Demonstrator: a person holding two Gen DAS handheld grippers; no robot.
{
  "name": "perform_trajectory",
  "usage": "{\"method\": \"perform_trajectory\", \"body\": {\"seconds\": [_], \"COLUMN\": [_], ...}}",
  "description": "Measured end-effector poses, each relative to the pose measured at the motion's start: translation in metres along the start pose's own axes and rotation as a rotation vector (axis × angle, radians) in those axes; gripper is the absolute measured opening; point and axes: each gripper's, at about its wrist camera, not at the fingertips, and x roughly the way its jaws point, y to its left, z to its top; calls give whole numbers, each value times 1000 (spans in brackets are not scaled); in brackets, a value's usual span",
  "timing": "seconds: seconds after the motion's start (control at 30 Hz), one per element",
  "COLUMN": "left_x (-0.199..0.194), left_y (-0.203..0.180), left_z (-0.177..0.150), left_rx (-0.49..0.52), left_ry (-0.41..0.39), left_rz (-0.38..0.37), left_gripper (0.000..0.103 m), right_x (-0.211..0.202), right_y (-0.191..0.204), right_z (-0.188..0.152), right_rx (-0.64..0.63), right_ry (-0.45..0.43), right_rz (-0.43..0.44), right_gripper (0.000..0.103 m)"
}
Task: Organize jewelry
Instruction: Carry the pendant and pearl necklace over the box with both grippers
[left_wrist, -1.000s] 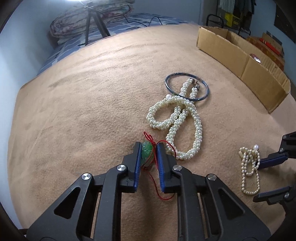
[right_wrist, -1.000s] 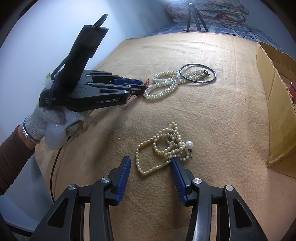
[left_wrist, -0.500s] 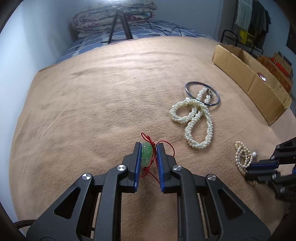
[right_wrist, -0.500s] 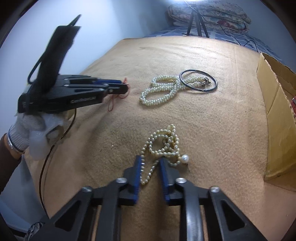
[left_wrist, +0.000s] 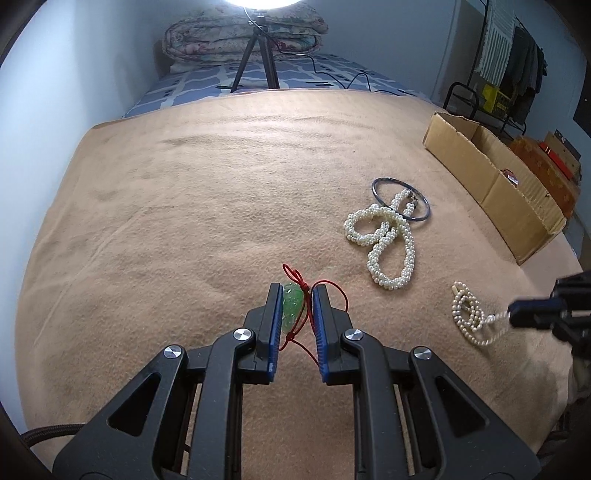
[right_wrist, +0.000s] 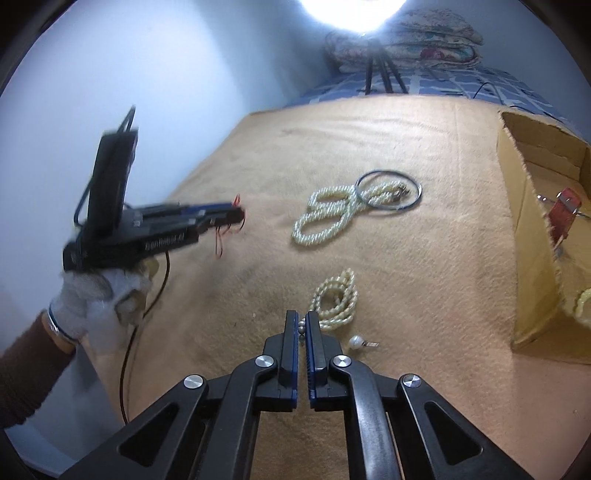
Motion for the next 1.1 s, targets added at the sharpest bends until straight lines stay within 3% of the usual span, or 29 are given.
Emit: {"method": "perform_trajectory", "body": {"seconds": [0.33,1.1], "left_x": [-15,-73], "left_y": [1,-32], "left_z": [-2,33], "left_rx": [-20,20], "left_ry": [-28,-137], "left_rz": [-18,-66], "left_gripper": [15,15], "right_x": [-21,-109], "right_y": [-17,11], "right_z": [22,66], "right_rx": [86,-32], "right_ry": [-81,-244], "right_rz": [29,21], "right_gripper": [1,1]}}
